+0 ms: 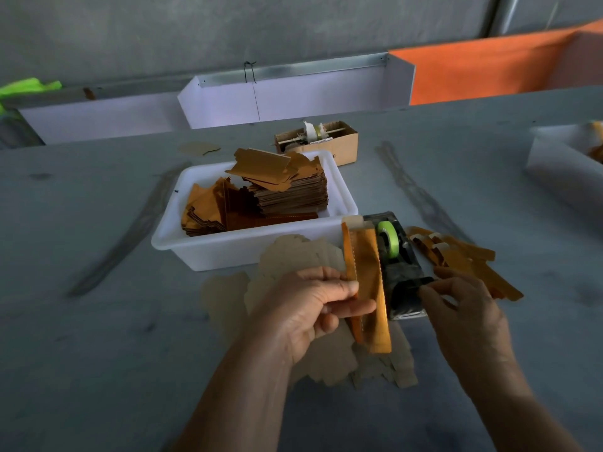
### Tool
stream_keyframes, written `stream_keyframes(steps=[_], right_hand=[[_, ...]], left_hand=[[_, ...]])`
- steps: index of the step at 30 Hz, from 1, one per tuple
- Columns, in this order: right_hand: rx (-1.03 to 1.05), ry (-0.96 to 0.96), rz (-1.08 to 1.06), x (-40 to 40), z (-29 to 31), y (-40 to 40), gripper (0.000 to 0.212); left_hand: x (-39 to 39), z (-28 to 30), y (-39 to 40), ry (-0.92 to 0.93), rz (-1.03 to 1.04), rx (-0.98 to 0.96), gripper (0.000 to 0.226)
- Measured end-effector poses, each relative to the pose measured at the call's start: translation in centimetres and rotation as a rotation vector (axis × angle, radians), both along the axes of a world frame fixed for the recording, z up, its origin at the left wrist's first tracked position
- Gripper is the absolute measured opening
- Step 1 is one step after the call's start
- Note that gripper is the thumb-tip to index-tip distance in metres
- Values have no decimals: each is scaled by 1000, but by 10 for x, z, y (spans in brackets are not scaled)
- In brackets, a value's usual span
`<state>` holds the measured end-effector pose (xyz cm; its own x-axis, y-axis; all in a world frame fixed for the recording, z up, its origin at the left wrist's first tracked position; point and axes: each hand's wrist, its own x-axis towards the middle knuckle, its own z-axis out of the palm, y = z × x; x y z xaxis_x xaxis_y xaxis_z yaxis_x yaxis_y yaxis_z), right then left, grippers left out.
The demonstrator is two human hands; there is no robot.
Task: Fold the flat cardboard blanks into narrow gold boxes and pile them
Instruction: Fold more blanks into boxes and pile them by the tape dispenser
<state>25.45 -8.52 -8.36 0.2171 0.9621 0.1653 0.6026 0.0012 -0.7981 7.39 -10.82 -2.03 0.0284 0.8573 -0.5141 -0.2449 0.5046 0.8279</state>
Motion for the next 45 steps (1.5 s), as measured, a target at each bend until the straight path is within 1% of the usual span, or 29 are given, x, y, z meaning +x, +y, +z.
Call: stream_keyframes(steps=[3, 5, 9, 11, 14, 17, 19, 22, 23, 25, 27, 28, 30, 32, 34, 37, 40, 43, 45], right_hand=[[36, -21, -11, -4, 0, -3, 16], [57, -96, 14, -4, 1, -3, 17], [84, -281, 37, -6, 3, 4, 12], [79, -299, 32, -6, 5, 5, 11], [88, -306, 33, -6, 6, 5, 17], [168, -341, 45, -7, 3, 1, 13], [190, -294, 68, -4, 1, -1, 12], [82, -43, 92, 2, 1, -1, 12], [59, 30, 94, 4, 1, -1, 11], [49, 106, 102, 4, 2, -1, 11], [55, 139, 101, 3, 2, -2, 12], [57, 144, 97, 2, 1, -3, 13], [73, 80, 72, -1, -2, -5, 18], [95, 40, 47, -3, -6, -6, 18], [110, 53, 42, -4, -7, -4, 15], [135, 29, 73, -2, -8, -1, 18], [121, 24, 78, 0, -11, -2, 14], [110, 48, 62, 2, -13, -1, 14], [102, 52, 71, 3, -13, 1, 13]], left_hand=[[-1, 0, 0, -67, -12, -4, 9], [0, -1, 0, -103, -7, -6, 7], [1, -5, 1, -102, -3, -2, 8], [1, -6, 1, -117, -5, 6, 9], [-1, -4, 0, -138, -16, 10, 13], [-1, -5, -2, -136, -36, 30, 19], [-1, -5, -4, -124, -50, 41, 20], [-2, -4, -5, -99, -64, 51, 16], [-2, -3, -5, -64, -71, 62, 13], [-3, -1, -4, 43, -81, 108, 5], [-3, 2, 0, 100, -96, 173, 7], [-2, 4, 2, 105, -106, 201, 8], [0, 8, 7, 92, -124, 234, 10], [5, 9, 10, 93, -152, 265, 13], [13, 7, 13, 163, -206, 322, 14], [27, 1, 19, 231, -274, 379, 7], [33, -3, 27, 255, -295, 392, 4], [39, -11, 33, 300, -364, 370, 8], [42, -15, 35, 317, -371, 344, 11]])
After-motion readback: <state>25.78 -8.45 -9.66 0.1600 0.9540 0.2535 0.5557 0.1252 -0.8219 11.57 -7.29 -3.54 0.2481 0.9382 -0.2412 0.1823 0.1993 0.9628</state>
